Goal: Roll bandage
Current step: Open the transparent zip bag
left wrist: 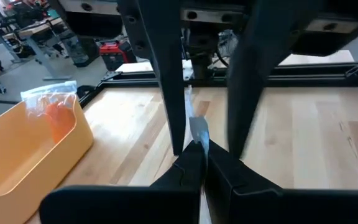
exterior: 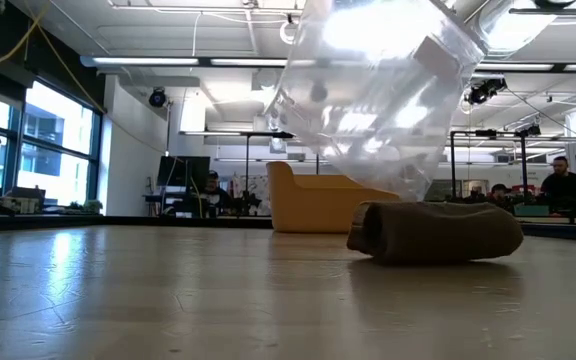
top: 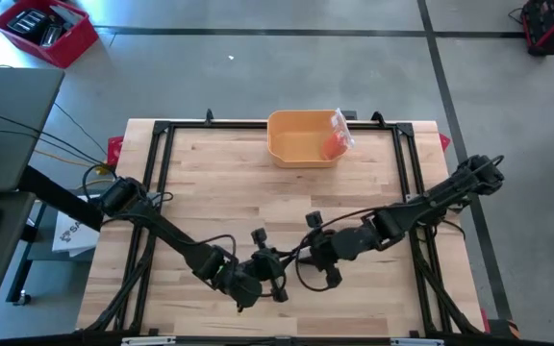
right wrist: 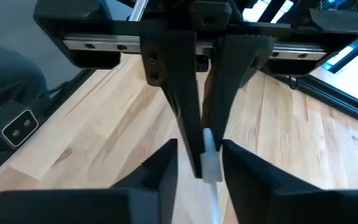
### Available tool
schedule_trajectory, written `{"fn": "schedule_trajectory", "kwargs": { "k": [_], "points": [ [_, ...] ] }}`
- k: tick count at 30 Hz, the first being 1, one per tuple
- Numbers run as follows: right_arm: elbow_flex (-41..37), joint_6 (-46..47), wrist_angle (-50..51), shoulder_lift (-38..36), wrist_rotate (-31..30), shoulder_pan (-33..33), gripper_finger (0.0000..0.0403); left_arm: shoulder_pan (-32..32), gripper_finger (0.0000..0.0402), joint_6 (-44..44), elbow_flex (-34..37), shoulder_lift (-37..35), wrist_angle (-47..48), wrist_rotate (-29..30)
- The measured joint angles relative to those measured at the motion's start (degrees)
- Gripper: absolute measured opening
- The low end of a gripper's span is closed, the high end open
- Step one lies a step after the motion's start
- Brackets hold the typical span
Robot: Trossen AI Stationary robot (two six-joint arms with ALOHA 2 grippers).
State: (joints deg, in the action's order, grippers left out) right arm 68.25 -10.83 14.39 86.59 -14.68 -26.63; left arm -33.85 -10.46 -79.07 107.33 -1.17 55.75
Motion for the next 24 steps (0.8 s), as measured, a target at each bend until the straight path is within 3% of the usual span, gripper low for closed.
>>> {"fn": "schedule_trajectory", "kwargs": {
  "k": [7,24],
  "points": [
    [0.0,-0.2,0.4,0.0,0.1,-0.2,0.0013,-0.2,0.0,0.0,0.0,0.0,0.2,-0.1],
    [0.2,1.8,5.5,-0.1,-0.4,-0.1,0.0022,-2.5,0.0,0.1,0.1,0.0,1.2,0.4]
  ]
}}
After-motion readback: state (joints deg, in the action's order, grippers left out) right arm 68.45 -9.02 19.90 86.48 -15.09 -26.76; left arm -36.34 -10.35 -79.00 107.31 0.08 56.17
